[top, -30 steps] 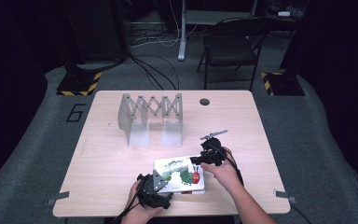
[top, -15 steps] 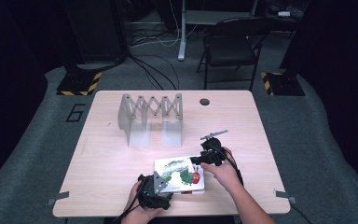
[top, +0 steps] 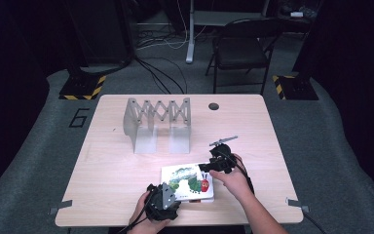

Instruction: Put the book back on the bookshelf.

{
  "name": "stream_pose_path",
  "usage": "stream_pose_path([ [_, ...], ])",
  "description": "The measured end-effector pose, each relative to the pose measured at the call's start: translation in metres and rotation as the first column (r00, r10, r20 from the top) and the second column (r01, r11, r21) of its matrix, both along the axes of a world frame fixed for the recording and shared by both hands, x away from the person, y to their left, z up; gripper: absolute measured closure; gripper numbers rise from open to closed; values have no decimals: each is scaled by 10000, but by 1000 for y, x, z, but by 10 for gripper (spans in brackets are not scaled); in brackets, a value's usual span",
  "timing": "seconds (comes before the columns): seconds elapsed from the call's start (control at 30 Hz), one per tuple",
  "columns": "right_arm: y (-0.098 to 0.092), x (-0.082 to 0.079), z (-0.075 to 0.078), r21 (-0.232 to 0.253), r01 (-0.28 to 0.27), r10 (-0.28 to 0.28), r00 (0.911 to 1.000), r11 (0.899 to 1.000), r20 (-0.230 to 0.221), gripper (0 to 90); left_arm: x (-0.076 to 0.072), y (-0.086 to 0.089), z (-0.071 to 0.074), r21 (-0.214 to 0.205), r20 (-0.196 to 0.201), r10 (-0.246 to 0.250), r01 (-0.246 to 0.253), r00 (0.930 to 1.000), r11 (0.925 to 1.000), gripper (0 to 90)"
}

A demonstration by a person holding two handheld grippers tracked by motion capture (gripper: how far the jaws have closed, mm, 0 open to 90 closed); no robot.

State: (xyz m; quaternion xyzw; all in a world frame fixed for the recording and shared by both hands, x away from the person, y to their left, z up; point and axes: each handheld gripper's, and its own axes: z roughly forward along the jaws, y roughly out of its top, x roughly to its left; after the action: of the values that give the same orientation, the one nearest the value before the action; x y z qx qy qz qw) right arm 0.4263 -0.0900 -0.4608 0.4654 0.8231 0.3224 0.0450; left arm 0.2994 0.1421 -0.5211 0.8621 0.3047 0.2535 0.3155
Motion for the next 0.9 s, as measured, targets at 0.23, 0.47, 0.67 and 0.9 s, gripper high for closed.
stream_pose_path([
  [0.23, 0, 1, -2, 44, 113, -113, 9999, 9999, -64, 429, 3, 5, -1, -129, -16, -353, 353, 9994, 9993, 206],
  [0.47, -2, 6, -5, 57, -64, 66, 9995, 10000, -316, 437, 5, 7, 0, -114, -36, -397, 397, 9992, 9991, 207],
  [0.67, -2, 13, -10, 67, 63, -59, 9984, 10000, -565, 400, 5, 7, -2, -199, 34, -374, 375, 9993, 9991, 207],
  [0.9, -1, 19, -11, 245, 112, -85, 9940, 9996, -1088, 366, 4, 6, -2, -194, 156, -239, 242, 9996, 9995, 207],
])
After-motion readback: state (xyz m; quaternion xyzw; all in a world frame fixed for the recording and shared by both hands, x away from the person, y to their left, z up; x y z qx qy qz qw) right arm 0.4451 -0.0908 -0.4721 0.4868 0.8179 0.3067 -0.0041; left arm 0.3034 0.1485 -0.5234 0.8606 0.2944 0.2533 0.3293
